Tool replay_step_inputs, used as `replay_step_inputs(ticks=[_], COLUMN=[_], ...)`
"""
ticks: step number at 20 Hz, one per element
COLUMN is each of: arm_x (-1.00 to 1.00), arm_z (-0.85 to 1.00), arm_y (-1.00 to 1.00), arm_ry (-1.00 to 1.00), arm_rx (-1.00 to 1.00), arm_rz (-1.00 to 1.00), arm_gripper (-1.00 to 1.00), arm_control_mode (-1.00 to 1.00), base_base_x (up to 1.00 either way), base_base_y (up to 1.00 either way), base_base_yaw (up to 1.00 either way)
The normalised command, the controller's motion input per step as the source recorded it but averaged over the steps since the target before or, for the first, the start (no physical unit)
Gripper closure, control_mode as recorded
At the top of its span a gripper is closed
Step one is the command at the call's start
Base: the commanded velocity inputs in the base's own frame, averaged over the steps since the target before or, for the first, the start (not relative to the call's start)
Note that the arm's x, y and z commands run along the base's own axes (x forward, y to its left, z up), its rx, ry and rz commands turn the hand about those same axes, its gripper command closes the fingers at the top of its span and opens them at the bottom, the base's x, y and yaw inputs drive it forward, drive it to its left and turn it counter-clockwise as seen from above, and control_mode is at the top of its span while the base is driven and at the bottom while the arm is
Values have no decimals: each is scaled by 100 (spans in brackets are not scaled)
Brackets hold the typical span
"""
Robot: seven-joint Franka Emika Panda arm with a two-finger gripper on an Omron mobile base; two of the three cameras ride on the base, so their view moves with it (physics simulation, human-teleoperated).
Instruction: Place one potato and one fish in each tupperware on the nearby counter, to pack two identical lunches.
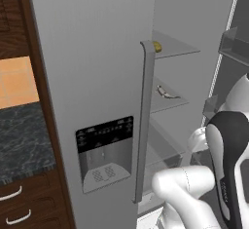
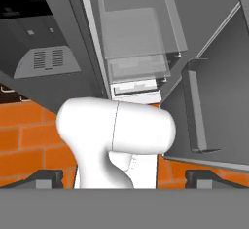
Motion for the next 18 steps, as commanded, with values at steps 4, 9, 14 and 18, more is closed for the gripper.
replay_step_inputs(ticks=[4, 9, 14, 18], arm_x=[-4, -1, 59, 100], arm_z=[4, 34, 53, 27], arm_y=[3, 13, -3, -26], arm_ry=[-12, -44, -21, 8], arm_rx=[-1, -23, -11, 0], arm_rz=[1, 5, 3, 7], arm_gripper=[-100, -100, -100, -100], arm_control_mode=[-100, -100, -100, -100], base_base_x=[0, 0, 0, 0], base_base_y=[0, 0, 0, 0], base_base_yaw=[0, 0, 0, 0])
